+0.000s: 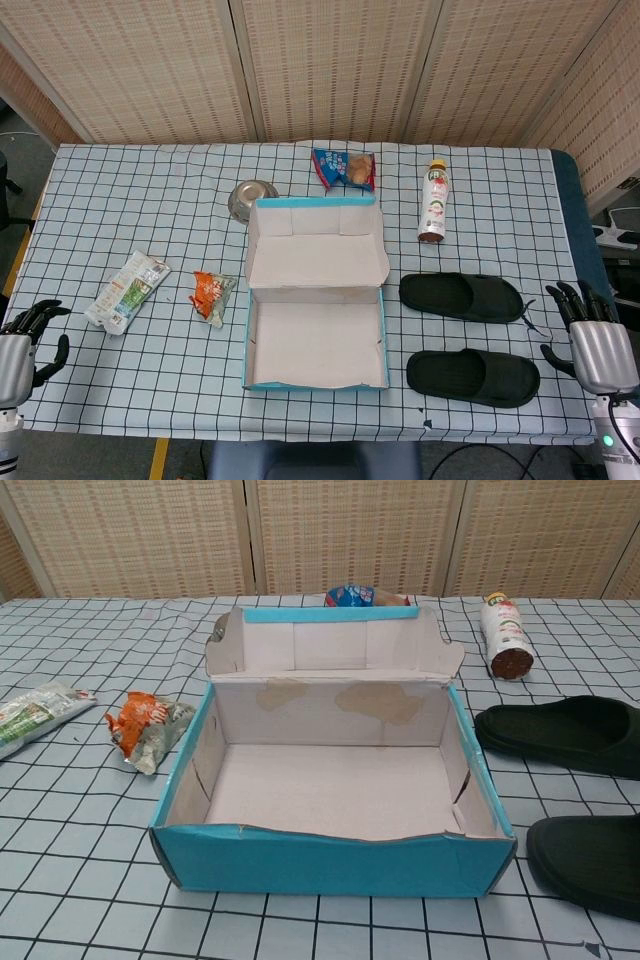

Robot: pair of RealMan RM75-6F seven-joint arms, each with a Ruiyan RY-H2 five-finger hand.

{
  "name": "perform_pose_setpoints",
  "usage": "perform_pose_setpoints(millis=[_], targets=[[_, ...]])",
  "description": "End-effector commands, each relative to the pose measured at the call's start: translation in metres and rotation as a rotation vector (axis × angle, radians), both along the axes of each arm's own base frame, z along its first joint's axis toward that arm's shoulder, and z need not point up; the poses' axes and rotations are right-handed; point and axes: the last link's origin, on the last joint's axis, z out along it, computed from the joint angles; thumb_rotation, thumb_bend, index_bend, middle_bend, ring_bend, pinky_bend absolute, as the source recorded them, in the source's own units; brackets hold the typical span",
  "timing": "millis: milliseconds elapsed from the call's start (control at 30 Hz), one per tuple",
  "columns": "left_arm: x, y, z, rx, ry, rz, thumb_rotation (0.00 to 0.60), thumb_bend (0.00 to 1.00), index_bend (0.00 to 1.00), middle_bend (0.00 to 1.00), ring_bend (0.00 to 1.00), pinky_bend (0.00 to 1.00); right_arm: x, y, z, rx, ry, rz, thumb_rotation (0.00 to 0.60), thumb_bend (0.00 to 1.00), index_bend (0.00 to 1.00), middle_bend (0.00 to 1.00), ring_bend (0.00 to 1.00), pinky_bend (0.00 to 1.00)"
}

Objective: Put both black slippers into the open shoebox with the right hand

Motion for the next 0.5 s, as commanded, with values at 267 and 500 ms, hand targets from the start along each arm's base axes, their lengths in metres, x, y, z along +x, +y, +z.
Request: perform_pose_setpoints(millis=[267,500], targets=[[-0.005,-0.004,0.003,-0.075,0.141,0.213,0.600,0.50,0.34,0.25,0.33,0.53,0.007,0.009,0.005,0.047,-0.071,0.021,0.600,0.13,0.17,0.10,0.00,0.15],[-0.011,0.000,0.006,-0.070,0.139,0.234,0.600,0.50,0.34,0.25,0.33,0.53,0.008,0.020,0.014,0.043,-0.069,0.068,0.600,0.13,0.18,0.09,0.00,0.15]])
